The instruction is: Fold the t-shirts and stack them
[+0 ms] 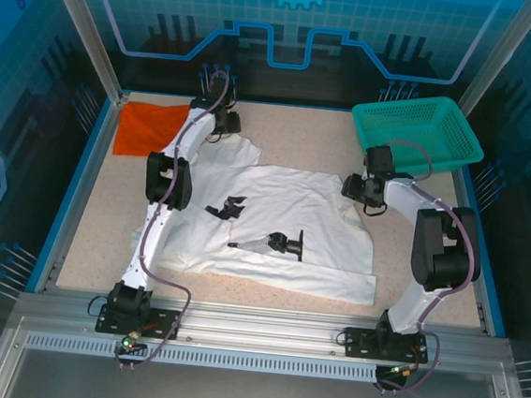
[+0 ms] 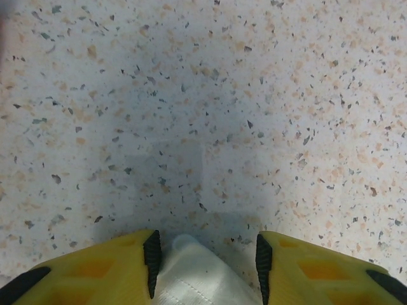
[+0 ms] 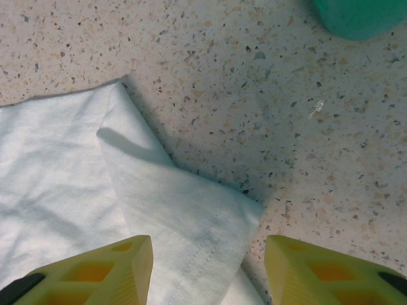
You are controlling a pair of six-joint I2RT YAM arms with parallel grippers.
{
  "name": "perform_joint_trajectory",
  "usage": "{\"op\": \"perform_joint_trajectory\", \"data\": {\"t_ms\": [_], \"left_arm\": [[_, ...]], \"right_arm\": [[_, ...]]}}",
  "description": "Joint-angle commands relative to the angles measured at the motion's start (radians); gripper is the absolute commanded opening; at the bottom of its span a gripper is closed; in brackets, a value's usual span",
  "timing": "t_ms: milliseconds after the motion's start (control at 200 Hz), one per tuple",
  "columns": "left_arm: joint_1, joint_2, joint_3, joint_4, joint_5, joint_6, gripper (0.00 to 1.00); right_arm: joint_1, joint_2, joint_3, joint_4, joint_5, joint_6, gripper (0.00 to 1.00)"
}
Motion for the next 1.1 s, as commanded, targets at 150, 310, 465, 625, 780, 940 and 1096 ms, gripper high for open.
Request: {"op": "perform_joint_trajectory", "data": {"t_ms": [150, 310, 465, 625, 780, 940, 1096], "left_arm": [[0.000, 0.012, 0.024, -0.071, -0.004, 0.002, 0.36], [-0.002, 0.009, 0.021, -0.074, -0.005, 0.000, 0.22], [-0.010, -0.001, 0.003, -0.062, -0.008, 0.007, 0.03], [-0.013, -0.049, -0.086, -0.004, -0.020, 0.001, 0.00], [-0.013, -0.074, -0.135, 0.030, -0.019, -0.005, 0.00], [-0.021, -0.129, -0.239, 0.116, -0.011, -0.001, 0.00], [-0.024, -0.208, -0.382, 0.234, -0.006, -0.003, 0.00]], "right_arm": [[-0.034, 0.030, 0.030, -0.058, 0.023, 0.057, 0.51], [-0.045, 0.067, 0.061, -0.103, 0.042, 0.067, 0.51], [-0.042, 0.111, 0.103, -0.116, 0.041, 0.062, 0.49], [-0.040, 0.161, 0.152, -0.156, 0.040, 0.064, 0.47], [-0.034, 0.169, 0.158, -0.167, 0.027, 0.070, 0.44], [-0.025, 0.167, 0.150, -0.174, 0.004, 0.078, 0.42], [0.003, 0.107, 0.092, -0.124, 0.026, 0.074, 0.42]]}}
